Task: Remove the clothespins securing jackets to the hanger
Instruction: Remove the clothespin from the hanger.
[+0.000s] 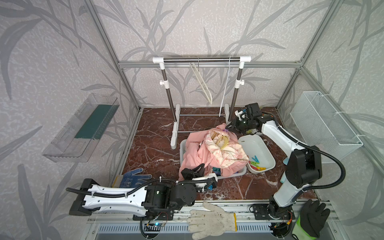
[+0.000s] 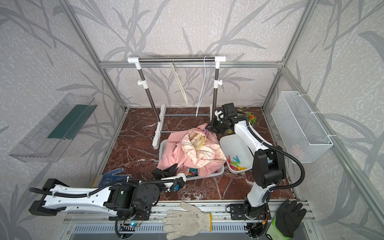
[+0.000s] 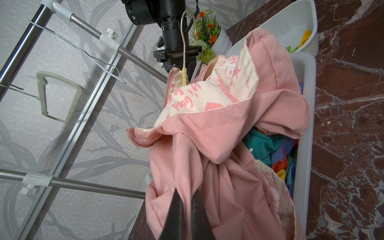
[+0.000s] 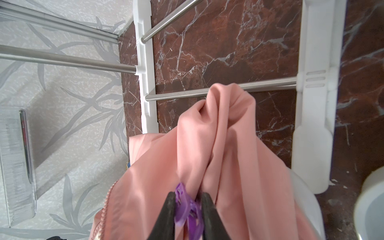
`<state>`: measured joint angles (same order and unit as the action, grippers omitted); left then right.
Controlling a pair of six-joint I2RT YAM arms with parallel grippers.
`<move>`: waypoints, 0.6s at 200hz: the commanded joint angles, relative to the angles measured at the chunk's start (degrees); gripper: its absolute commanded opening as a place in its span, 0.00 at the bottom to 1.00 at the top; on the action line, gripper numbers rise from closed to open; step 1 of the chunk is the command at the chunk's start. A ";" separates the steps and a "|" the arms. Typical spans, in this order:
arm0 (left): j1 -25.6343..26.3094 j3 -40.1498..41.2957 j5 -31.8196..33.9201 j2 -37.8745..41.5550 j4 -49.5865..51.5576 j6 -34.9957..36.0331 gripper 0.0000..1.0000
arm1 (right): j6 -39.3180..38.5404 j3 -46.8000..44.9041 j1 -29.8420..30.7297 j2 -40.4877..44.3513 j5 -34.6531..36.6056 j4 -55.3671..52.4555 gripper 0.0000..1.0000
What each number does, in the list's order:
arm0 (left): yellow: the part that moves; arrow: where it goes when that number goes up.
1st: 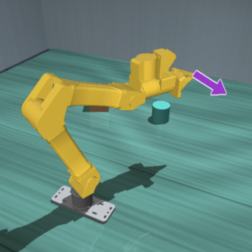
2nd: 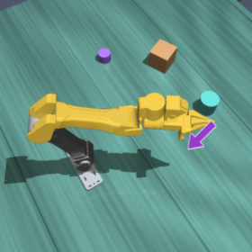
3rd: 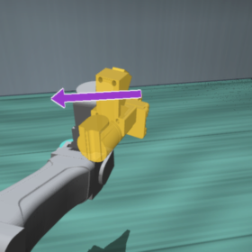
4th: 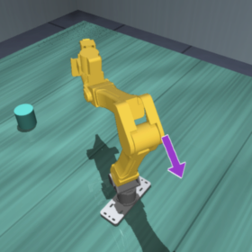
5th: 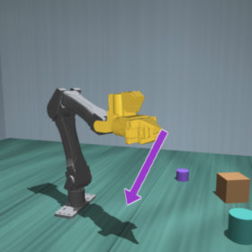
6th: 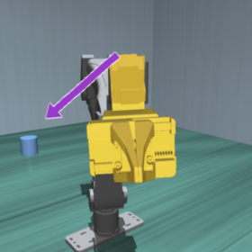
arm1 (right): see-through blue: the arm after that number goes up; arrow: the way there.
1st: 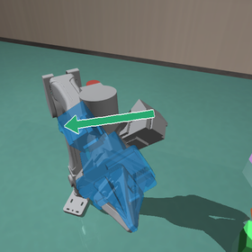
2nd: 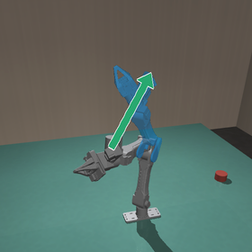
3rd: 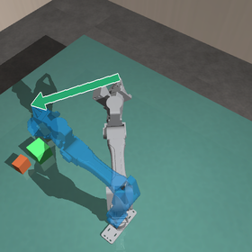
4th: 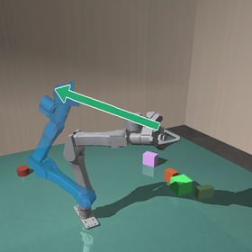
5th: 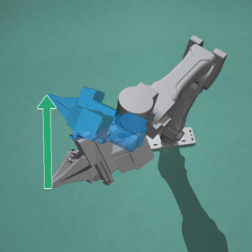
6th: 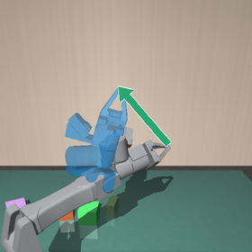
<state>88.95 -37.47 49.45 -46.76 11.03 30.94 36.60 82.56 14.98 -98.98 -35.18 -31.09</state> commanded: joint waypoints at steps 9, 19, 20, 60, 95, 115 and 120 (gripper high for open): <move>0.35 -0.51 1.26 1.18 -0.52 -0.29 0.00 | -0.47 0.17 -0.20 2.54 2.15 0.08 0.04; 0.35 -0.41 1.35 1.33 -0.29 -0.52 0.00 | -0.47 -0.11 -0.24 3.09 2.60 0.41 0.02; 0.35 -0.41 1.35 1.33 -0.25 -0.57 0.00 | -0.43 -0.12 -0.27 3.14 2.63 0.41 0.02; 0.36 -0.16 2.38 1.41 0.88 -1.35 0.00 | -0.42 -1.71 -1.80 6.20 4.84 1.93 0.00; 0.39 0.05 2.52 2.11 1.90 -2.74 0.00 | -2.05 -3.57 -5.32 10.23 9.11 0.15 0.00; 0.38 0.29 2.45 2.51 0.89 -2.45 0.00 | -2.46 -7.75 -7.96 13.46 10.77 0.84 0.00; 0.35 0.42 2.49 2.70 0.48 -2.36 0.00 | -3.49 -8.37 -8.21 14.15 12.63 -0.01 0.00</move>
<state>89.14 -37.45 50.41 -45.30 11.97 28.95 35.81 77.54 8.93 -89.12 -27.68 -29.61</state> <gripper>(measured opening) 0.050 0.193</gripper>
